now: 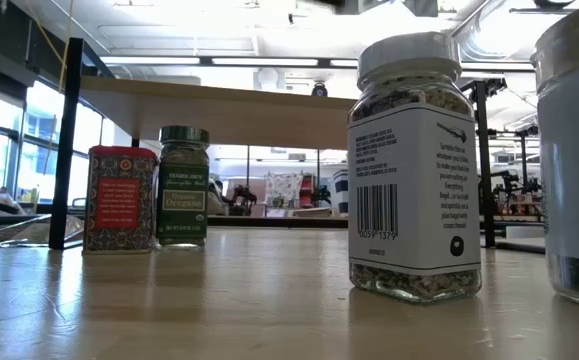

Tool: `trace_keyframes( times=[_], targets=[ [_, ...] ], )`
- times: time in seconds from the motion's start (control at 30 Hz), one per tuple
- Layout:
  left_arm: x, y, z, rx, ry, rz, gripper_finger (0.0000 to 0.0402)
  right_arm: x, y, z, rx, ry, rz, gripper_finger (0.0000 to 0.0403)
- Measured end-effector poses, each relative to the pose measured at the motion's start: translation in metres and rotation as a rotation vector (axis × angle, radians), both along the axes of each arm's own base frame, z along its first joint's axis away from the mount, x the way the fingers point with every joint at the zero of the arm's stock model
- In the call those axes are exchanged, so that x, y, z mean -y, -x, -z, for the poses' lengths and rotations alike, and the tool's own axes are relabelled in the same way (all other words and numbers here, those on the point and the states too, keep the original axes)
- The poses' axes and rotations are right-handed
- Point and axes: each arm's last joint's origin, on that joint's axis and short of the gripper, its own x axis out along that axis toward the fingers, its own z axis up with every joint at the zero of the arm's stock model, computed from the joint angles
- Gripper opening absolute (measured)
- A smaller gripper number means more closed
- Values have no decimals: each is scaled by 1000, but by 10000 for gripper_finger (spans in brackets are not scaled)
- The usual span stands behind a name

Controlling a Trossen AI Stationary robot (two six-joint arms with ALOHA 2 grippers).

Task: Shelf spices
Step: Move the white seasoning bottle to the bottom right of the table

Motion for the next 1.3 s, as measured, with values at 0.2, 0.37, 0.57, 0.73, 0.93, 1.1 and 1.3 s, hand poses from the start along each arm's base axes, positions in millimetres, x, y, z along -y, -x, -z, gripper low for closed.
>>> trace_keyframes(
  times=[0.2,0.37,0.57,0.73,0.93,1.1,1.3],
  targets=[
    [-1,4,-1,5,-39,-24,0,-1,8,53,-122,-37,50,0],
    [5,-4,7,-34,-65,-20,0,-18,18,75,-140,-82,38,0],
    [14,-16,17,-73,-61,-22,0,-28,27,87,-170,-65,91,0],
    [22,-28,27,-100,-51,-31,0,-29,31,88,-192,-38,101,0],
    [34,-40,40,-150,-18,12,0,-26,38,90,-271,-4,111,0],
    [41,-46,47,-171,1,24,0,-25,41,90,-304,-9,83,0],
    [44,-47,50,-197,-5,71,0,-22,52,88,-400,21,79,0]
  ],
)
